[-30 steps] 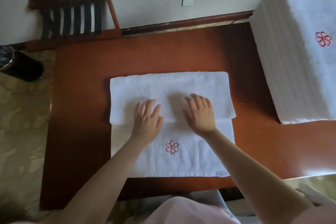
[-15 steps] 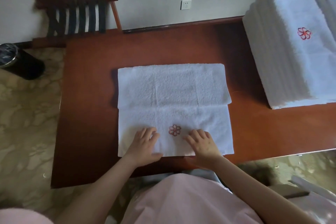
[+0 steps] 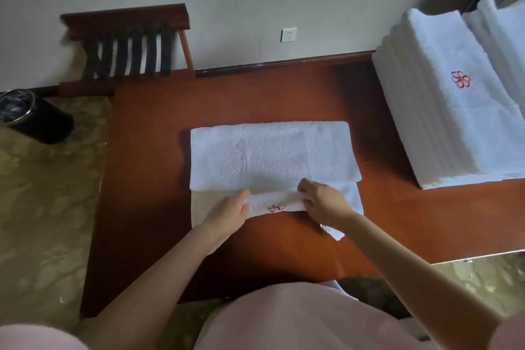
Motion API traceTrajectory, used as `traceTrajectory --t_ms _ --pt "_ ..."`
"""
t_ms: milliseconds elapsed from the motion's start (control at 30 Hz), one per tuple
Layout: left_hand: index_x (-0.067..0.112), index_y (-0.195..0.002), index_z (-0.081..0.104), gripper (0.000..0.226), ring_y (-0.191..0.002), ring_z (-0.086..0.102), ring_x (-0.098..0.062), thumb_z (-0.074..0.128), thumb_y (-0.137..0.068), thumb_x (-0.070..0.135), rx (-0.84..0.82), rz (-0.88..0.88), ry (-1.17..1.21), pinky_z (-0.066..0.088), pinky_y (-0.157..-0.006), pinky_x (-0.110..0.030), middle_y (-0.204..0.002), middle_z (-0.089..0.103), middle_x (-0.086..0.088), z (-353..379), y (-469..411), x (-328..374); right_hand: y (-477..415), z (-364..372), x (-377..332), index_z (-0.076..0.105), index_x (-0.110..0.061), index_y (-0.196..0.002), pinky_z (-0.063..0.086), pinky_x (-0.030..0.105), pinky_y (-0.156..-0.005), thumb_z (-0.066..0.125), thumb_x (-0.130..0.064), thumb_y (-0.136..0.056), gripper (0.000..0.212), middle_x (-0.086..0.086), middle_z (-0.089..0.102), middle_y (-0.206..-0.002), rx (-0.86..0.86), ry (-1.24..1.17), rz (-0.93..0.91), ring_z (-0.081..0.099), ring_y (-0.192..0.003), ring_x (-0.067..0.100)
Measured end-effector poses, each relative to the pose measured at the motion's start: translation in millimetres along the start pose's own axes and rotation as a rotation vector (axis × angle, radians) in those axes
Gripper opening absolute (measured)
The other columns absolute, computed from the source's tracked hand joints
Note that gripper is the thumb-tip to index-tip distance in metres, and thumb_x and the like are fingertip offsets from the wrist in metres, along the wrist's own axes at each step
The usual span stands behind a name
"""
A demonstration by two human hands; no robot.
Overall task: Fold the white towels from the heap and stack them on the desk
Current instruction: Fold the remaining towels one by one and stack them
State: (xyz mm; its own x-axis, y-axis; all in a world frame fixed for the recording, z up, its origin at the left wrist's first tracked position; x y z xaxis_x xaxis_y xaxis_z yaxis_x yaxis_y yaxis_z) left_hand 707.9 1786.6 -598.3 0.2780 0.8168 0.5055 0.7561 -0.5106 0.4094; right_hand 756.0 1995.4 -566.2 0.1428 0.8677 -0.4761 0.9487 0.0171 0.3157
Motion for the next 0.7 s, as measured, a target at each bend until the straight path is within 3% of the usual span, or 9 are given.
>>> traceTrajectory --t_ms 67,133,200,267,400,500,600,700 --pt "0.014 -0.125 0.042 0.026 -0.064 0.051 -0.016 0.035 -0.101 0.023 0.053 -0.018 0.024 0.038 -0.057 -0.031 -0.076 0.053 0.000 -25.1 -19.1 2.7 -20.4 -21.7 -4.0 0.049 -0.019 -0.111 0.045 0.034 -0.056 0.046 -0.008 -0.088 0.026 0.000 0.061 -0.096 0.015 -0.038 0.015 0.059 -0.079 0.025" --pt "0.020 -0.131 0.038 0.032 -0.081 0.056 -0.012 0.037 -0.101 0.032 0.043 -0.052 0.093 0.044 -0.066 -0.029 -0.104 0.060 -0.001 -45.1 -39.7 4.4 -43.9 -42.9 -7.5 0.048 -0.019 -0.115 0.050 0.039 -0.057 0.047 -0.007 -0.087 0.031 0.004 0.063 -0.095 0.038 -0.057 0.025 0.058 -0.074 0.025" --pt "0.025 -0.138 0.033 0.051 -0.105 0.053 -0.016 0.051 -0.094 0.043 -0.007 -0.108 0.149 0.044 -0.076 -0.029 -0.126 0.048 0.005 -59.9 -59.2 4.3 -68.0 -60.1 -9.5 0.047 -0.019 -0.117 0.046 0.036 -0.057 0.049 -0.003 -0.081 0.039 0.004 0.062 -0.095 0.023 -0.076 0.029 0.056 -0.074 0.024" --pt "0.025 -0.140 0.031 0.065 -0.107 0.054 -0.017 0.064 -0.086 0.039 -0.036 -0.120 0.075 0.045 -0.073 -0.027 -0.126 0.048 0.006 -73.2 -77.3 5.2 -90.4 -71.0 -10.1 0.046 -0.019 -0.120 0.043 0.032 -0.057 0.052 0.000 -0.077 0.047 0.001 0.059 -0.097 -0.038 -0.063 0.029 0.054 -0.076 0.022" --pt "0.020 -0.126 0.037 0.050 -0.069 0.054 -0.014 0.062 -0.083 0.018 -0.055 -0.121 -0.147 0.037 -0.049 -0.024 -0.089 0.053 0.002 -91.2 -108.5 2.0 -125.9 -75.3 -4.9 0.045 -0.020 -0.125 0.045 0.035 -0.059 0.053 0.004 -0.077 0.054 0.007 0.062 -0.098 -0.144 0.105 0.032 0.057 -0.079 0.025" --pt "0.019 -0.117 0.042 0.036 -0.073 0.055 -0.019 0.059 -0.085 0.021 -0.062 -0.175 -0.194 0.041 -0.053 -0.028 -0.096 0.054 0.000 -98.7 -127.0 -6.6 -147.3 -74.3 2.7 0.044 -0.023 -0.128 0.035 0.028 -0.047 0.055 0.001 -0.079 0.055 0.003 0.059 -0.090 -0.160 0.260 0.040 0.055 -0.073 0.022" --pt "0.017 -0.109 0.044 0.022 -0.077 0.053 -0.023 0.051 -0.090 0.025 -0.021 -0.231 -0.244 0.037 -0.056 -0.029 -0.095 0.053 -0.001 -107.9 -144.0 -18.3 -165.3 -75.1 13.5 0.042 -0.024 -0.128 0.030 0.026 -0.045 0.055 -0.006 -0.080 0.053 -0.003 0.052 -0.078 -0.141 0.370 0.074 0.050 -0.064 0.020" --pt "0.014 -0.099 0.051 0.013 -0.078 0.051 -0.024 0.044 -0.094 0.024 0.054 -0.271 -0.294 0.035 -0.060 -0.029 -0.095 0.058 -0.004 -115.5 -155.8 -30.7 -176.4 -67.8 24.4 0.039 -0.024 -0.132 0.035 0.026 -0.053 0.061 -0.023 -0.079 0.057 0.001 0.062 -0.099 -0.154 0.397 0.081 0.056 -0.078 0.023"
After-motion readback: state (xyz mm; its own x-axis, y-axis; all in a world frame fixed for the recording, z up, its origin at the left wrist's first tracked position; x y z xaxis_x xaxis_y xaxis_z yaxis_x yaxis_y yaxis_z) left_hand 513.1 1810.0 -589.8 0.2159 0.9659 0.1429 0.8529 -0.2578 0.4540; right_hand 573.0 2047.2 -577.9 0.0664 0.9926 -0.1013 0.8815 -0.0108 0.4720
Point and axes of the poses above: each hand's wrist, its own y-axis away from the middle knuckle, its own z-axis out of the palm, x = y × z, the point moved 7 cm from there along -y, towards the middle knuckle
